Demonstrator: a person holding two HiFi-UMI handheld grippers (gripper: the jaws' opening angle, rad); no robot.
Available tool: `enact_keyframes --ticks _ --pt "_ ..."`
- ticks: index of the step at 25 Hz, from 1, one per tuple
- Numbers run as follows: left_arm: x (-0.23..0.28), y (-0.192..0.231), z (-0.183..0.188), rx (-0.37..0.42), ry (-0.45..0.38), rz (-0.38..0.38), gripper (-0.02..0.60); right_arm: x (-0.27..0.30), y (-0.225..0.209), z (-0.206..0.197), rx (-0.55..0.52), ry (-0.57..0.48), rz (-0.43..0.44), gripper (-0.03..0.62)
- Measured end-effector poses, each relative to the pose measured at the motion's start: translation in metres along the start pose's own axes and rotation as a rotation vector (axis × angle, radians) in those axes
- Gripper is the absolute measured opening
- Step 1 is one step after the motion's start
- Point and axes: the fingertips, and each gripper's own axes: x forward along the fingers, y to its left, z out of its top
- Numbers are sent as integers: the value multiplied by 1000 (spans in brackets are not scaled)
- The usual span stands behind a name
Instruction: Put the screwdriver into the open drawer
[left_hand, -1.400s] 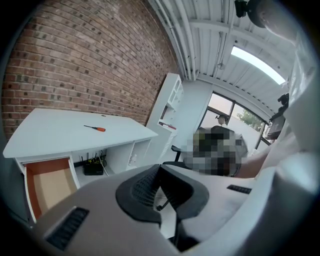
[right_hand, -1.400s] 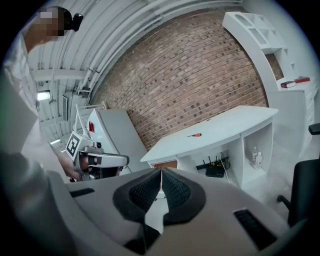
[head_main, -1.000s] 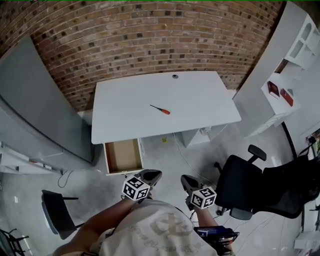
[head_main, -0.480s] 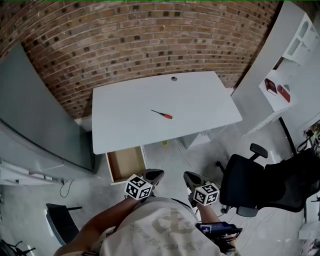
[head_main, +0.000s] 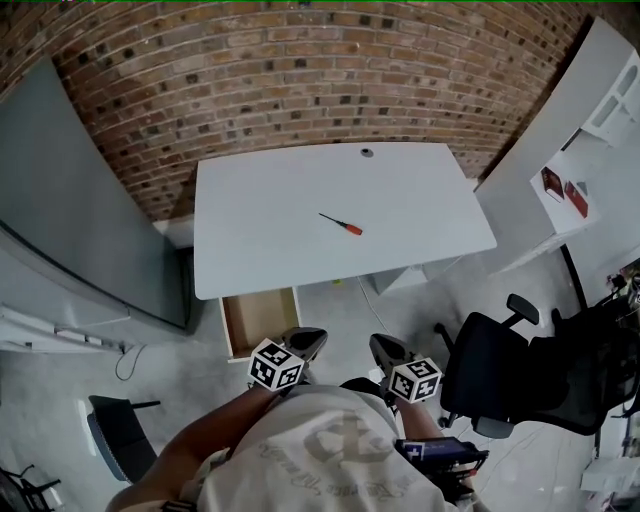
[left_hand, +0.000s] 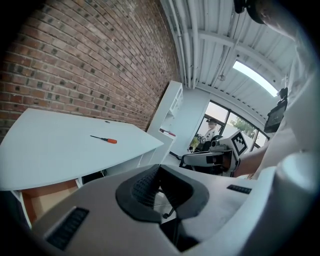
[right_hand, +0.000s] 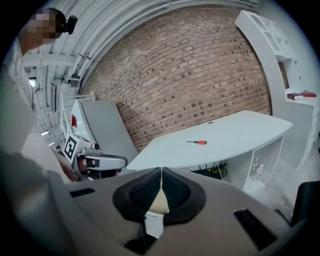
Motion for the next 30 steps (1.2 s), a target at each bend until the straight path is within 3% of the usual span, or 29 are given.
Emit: enact_keyframes --ticks 15,25,30 --pt "-35 45 -7 -92 -37 124 20 51 17 3 -10 66 84 23" --pt "-21 72 10 -110 -45 170 20 86 1 30 -27 77 131 23" --pt "2 76 23 -96 -30 171 20 93 -28 42 -13 93 122 23"
